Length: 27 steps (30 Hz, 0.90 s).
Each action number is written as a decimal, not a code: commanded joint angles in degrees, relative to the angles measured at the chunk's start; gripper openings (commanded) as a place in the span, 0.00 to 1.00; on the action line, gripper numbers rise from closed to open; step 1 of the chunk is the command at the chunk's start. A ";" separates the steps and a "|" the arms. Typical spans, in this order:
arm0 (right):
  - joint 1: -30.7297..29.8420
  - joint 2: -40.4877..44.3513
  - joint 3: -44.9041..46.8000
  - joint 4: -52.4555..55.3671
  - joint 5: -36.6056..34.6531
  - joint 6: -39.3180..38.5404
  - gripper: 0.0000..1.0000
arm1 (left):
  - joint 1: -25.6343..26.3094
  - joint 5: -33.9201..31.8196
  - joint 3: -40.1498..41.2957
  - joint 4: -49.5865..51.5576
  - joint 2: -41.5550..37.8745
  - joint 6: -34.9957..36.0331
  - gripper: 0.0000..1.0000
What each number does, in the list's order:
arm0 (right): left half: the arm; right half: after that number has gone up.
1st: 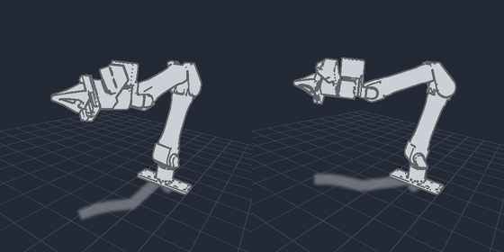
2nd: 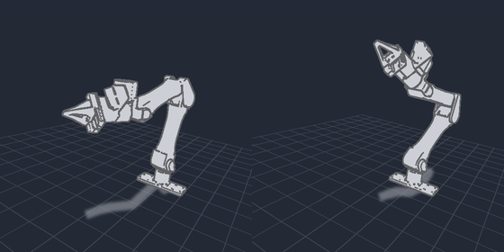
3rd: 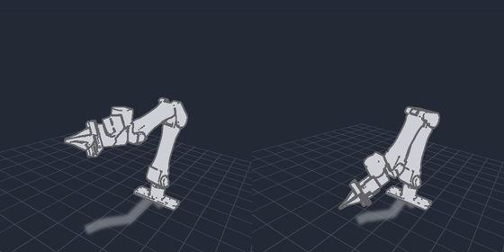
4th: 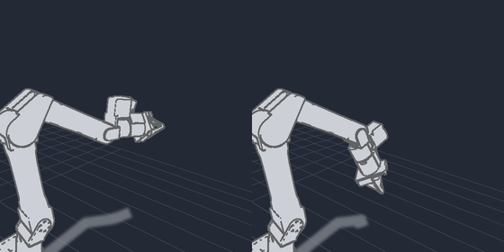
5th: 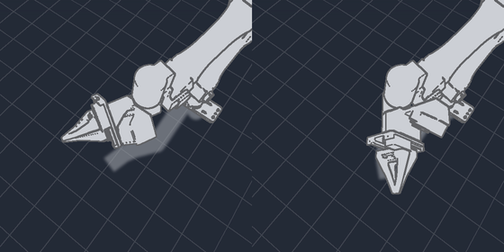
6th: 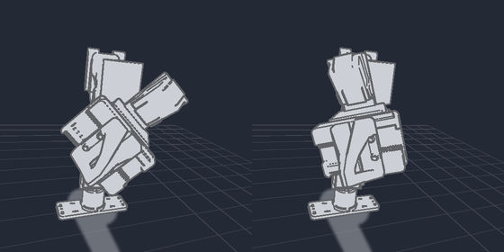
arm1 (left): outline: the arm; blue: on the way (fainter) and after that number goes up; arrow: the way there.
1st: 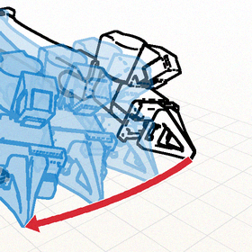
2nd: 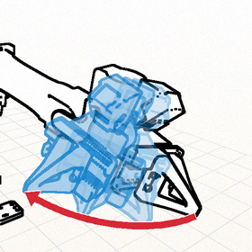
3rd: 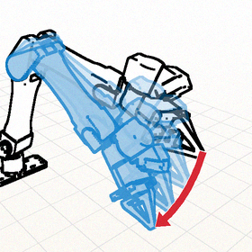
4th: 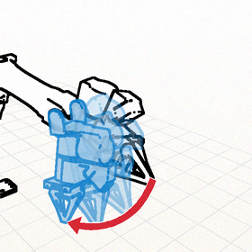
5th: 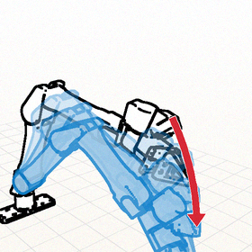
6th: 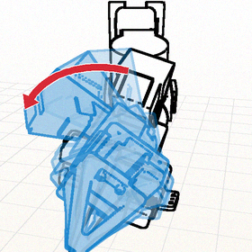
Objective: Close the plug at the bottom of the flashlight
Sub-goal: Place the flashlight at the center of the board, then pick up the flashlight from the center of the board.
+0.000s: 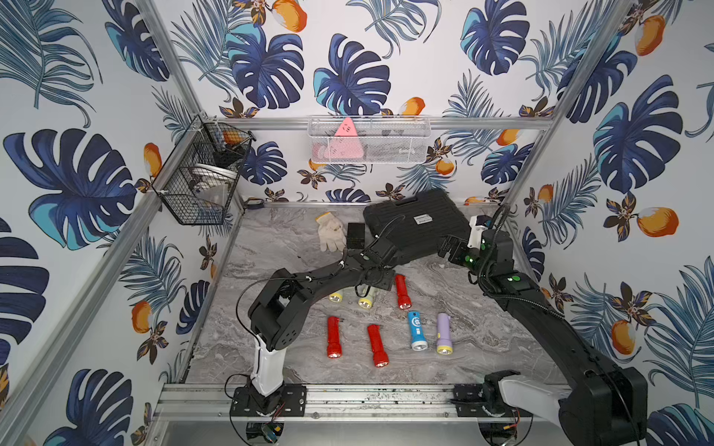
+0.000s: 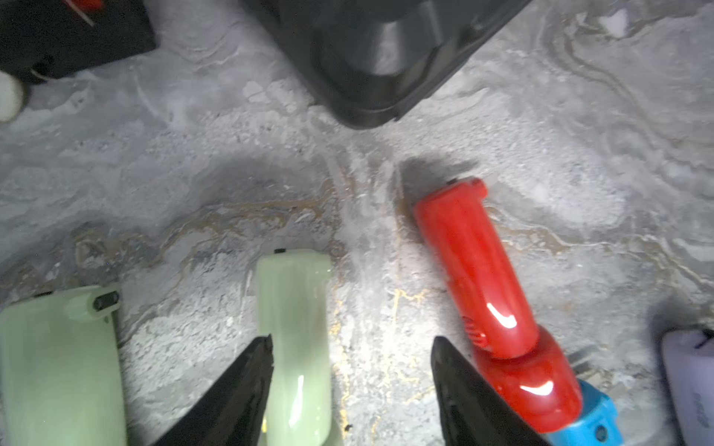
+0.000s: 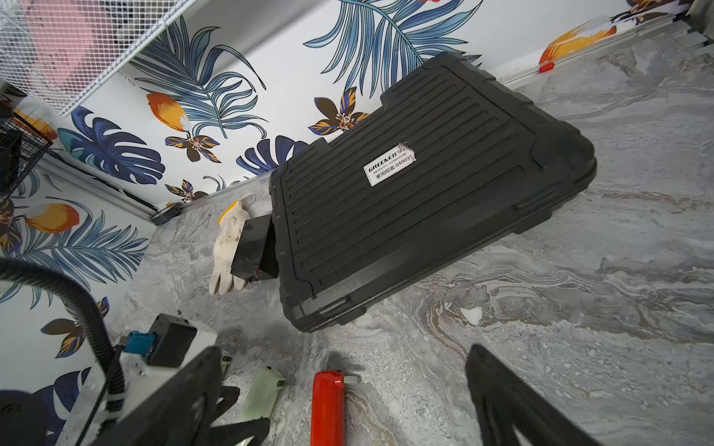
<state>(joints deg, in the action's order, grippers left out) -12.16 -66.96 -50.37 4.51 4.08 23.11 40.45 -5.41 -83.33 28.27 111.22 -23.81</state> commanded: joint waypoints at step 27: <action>0.30 3.63 0.70 -1.79 -0.90 -0.09 1.00 | 5.50 2.33 -12.40 4.33 14.03 -1.19 0.70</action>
<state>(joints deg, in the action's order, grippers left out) -11.90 -63.66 -49.82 4.43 3.55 23.09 45.80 -3.53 -94.98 31.51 124.55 -24.47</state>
